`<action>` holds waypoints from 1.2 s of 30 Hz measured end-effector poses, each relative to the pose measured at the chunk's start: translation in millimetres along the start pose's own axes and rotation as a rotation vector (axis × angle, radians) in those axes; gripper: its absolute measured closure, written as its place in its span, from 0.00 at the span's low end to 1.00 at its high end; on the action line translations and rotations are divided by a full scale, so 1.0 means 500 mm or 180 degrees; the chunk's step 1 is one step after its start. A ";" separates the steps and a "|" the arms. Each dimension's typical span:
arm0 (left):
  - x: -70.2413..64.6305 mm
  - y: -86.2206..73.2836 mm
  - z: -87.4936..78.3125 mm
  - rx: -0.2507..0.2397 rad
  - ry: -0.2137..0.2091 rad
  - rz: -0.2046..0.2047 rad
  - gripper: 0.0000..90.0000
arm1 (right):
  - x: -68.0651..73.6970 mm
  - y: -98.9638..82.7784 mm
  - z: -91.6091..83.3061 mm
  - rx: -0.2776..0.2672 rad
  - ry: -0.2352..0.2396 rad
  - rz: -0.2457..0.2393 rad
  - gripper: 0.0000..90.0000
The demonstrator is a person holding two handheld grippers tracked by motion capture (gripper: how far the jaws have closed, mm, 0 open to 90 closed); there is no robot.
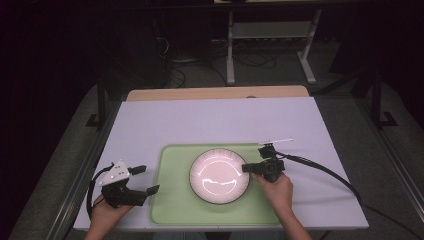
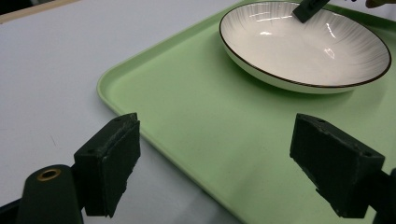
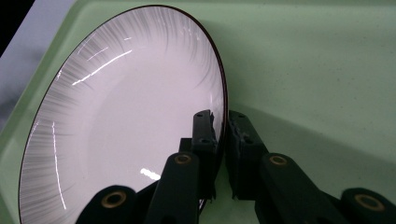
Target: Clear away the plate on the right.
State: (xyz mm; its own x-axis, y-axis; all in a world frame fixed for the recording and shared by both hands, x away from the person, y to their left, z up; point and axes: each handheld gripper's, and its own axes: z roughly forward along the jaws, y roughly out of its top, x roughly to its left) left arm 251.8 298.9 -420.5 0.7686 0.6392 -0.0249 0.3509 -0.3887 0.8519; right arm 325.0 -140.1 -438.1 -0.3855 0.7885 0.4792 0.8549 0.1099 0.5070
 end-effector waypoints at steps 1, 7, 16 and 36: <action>0.000 0.000 0.000 0.0000 0.0001 0.0001 0.18 | 0.000 0.000 0.000 0.0001 0.0001 -0.0009 0.90; 0.000 0.000 0.000 0.0005 0.0000 0.0004 0.18 | -0.001 -0.001 -0.001 -0.0044 0.0016 -0.0036 0.87; -0.001 0.000 0.002 0.0008 0.0000 0.0005 0.18 | -0.006 -0.004 -0.014 -0.0194 0.0058 -0.0107 0.81; -0.002 0.000 0.004 0.0033 -0.0006 0.0007 0.18 | -0.004 -0.010 -0.065 -0.0712 -0.0180 -0.0670 0.61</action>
State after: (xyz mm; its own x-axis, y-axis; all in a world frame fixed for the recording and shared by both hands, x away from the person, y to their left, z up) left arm 252.3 296.9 -421.7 0.7704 0.6371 -0.0242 0.3548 -0.3969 0.8465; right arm 310.3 -161.9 -418.4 -0.5206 0.7957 0.3095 0.6584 0.1433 0.7389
